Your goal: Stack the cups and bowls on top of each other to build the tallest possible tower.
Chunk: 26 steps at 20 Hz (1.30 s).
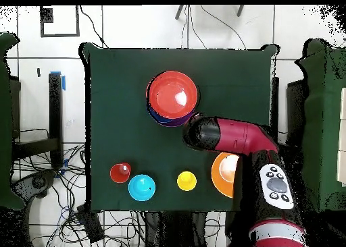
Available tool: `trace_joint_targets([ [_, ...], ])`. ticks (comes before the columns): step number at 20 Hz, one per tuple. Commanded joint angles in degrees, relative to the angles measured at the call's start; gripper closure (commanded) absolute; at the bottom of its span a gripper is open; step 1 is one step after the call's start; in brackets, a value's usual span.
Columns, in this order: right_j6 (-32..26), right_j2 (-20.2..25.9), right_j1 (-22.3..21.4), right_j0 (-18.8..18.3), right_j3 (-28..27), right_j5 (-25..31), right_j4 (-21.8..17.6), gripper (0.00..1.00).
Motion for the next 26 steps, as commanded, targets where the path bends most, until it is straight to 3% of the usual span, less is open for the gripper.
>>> trace_joint_targets([
  [1,1.92,5.03,-2.65,-4.33,6.85,-11.20,-0.88,0.00],
  [8,1.05,3.12,0.82,-5.91,9.60,-15.35,-4.20,0.00],
  [15,-1.68,3.83,5.24,-10.52,12.83,-16.91,-5.79,0.00],
  [21,-1.15,1.18,10.70,-11.05,12.58,-18.52,-8.37,0.00],
  [26,-1.35,0.84,11.55,-12.52,12.61,-20.45,-10.83,0.00],
])
